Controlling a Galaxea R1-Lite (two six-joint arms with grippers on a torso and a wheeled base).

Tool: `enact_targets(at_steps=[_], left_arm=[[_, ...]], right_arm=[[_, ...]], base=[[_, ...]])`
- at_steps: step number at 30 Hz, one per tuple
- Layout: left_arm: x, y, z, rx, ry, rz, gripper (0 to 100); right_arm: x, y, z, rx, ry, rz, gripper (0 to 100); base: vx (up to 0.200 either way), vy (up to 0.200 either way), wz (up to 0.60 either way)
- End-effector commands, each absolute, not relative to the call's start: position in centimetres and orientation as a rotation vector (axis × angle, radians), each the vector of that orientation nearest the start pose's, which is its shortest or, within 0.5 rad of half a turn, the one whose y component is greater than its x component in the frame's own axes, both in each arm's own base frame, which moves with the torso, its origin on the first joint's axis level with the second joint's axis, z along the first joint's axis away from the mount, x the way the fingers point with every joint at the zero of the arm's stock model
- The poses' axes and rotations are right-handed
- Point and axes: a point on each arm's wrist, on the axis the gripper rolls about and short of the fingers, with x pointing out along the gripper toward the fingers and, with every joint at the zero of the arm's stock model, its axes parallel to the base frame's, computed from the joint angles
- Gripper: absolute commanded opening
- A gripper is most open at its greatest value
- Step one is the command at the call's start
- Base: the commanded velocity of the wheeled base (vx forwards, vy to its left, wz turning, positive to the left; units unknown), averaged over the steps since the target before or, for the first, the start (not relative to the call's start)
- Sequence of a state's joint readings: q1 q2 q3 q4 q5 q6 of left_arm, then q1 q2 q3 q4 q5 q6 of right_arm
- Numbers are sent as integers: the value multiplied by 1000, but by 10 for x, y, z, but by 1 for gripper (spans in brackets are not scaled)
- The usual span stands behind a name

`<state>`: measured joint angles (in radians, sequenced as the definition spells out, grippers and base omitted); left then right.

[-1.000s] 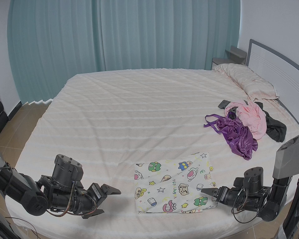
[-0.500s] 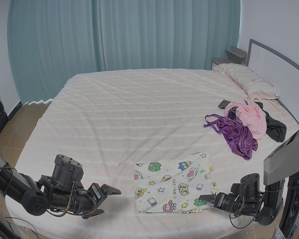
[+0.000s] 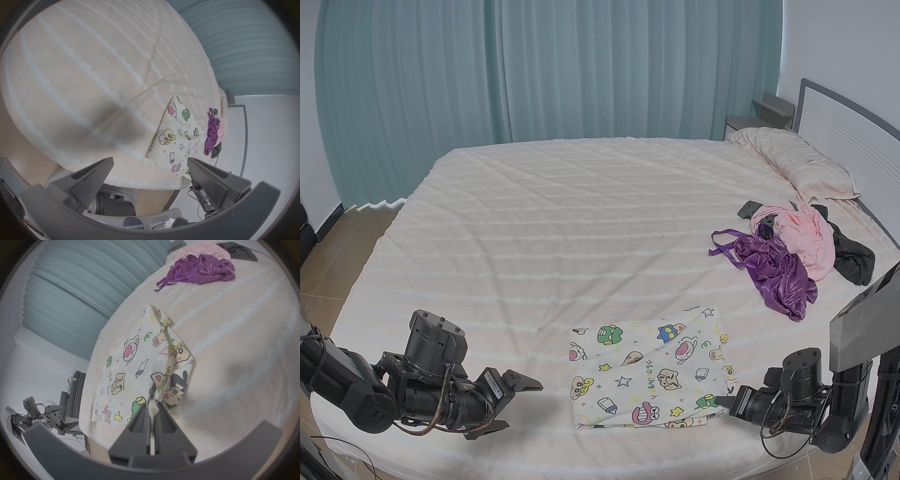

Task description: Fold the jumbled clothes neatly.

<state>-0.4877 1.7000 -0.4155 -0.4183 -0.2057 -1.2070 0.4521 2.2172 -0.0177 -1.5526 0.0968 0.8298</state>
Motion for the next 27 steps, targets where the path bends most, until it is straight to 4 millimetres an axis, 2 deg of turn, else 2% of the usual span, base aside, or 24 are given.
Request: enact_targets(at_steps=[1, 7, 8, 16, 20, 23, 24, 27], left_arm=[[198, -110, 73, -957, 1139, -37, 100], [198, -111, 73, -956, 1140, -38, 100], [198, -111, 73, -956, 1140, -38, 100], [198, -110, 73, -957, 1137, -37, 100], [197, -110, 73, -946, 1118, -25, 100], [197, -110, 75, -945, 1104, -31, 100], [198, -111, 75, -953, 1093, -37, 100], [198, -111, 75, -965, 1092, -39, 100]], right_arm=[[193, 96, -9, 643, 835, 199, 0], [188, 96, -12, 575, 862, 174, 0], [188, 95, -12, 560, 869, 172, 100], [188, 94, -9, 521, 831, 143, 100], [193, 89, 13, 548, 715, 162, 100], [197, 90, 19, 557, 683, 175, 100], [209, 91, 20, 570, 649, 177, 100], [220, 89, 18, 580, 631, 161, 100]], base=[[0, 0, 0], [0, 0, 0], [0, 0, 0], [0, 0, 0], [0, 0, 0], [0, 0, 0], [0, 0, 0], [67, 0, 0]])
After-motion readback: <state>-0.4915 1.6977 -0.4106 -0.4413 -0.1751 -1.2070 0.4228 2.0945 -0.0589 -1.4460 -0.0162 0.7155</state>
